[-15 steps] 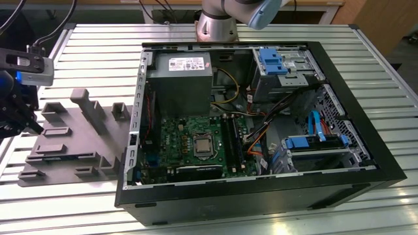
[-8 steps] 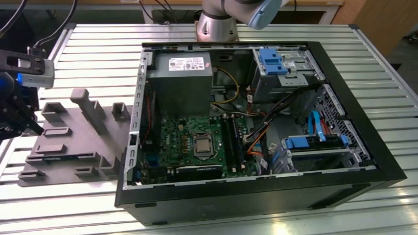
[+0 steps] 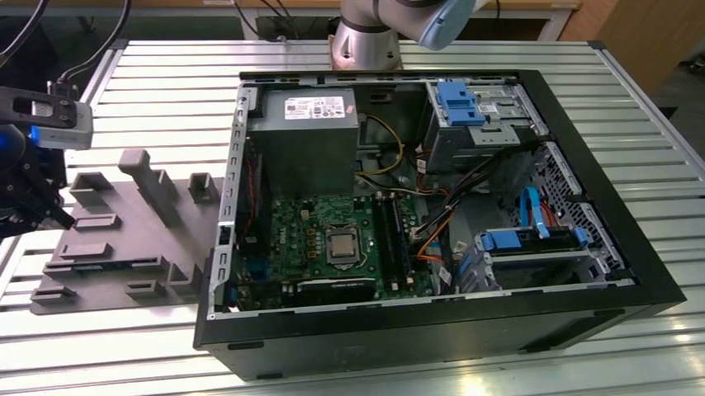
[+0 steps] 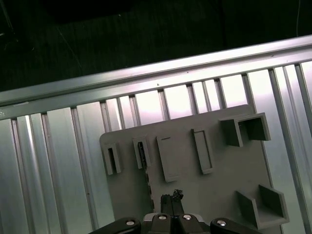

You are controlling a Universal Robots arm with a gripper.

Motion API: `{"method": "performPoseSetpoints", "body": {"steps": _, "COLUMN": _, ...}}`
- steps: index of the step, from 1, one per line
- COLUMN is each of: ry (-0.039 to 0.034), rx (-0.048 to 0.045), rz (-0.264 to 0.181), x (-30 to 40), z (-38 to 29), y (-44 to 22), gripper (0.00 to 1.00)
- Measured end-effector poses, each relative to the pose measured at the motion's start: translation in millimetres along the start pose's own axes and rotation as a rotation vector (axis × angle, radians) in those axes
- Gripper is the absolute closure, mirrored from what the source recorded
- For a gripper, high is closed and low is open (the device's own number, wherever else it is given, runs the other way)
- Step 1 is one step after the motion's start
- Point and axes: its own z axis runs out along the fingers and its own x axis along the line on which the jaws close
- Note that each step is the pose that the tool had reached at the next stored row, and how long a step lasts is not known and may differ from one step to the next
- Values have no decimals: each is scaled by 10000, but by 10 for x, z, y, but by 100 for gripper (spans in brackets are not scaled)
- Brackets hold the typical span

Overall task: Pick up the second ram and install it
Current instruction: 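Pick up the second ram and move it above second insertion slot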

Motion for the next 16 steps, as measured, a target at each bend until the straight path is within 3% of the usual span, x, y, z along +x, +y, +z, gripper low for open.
{"method": "performPoseSetpoints", "body": {"steps": 16, "ry": 0, "rx": 1, "rz": 0, "x": 40, "z": 48, "y": -10, "gripper": 89}}
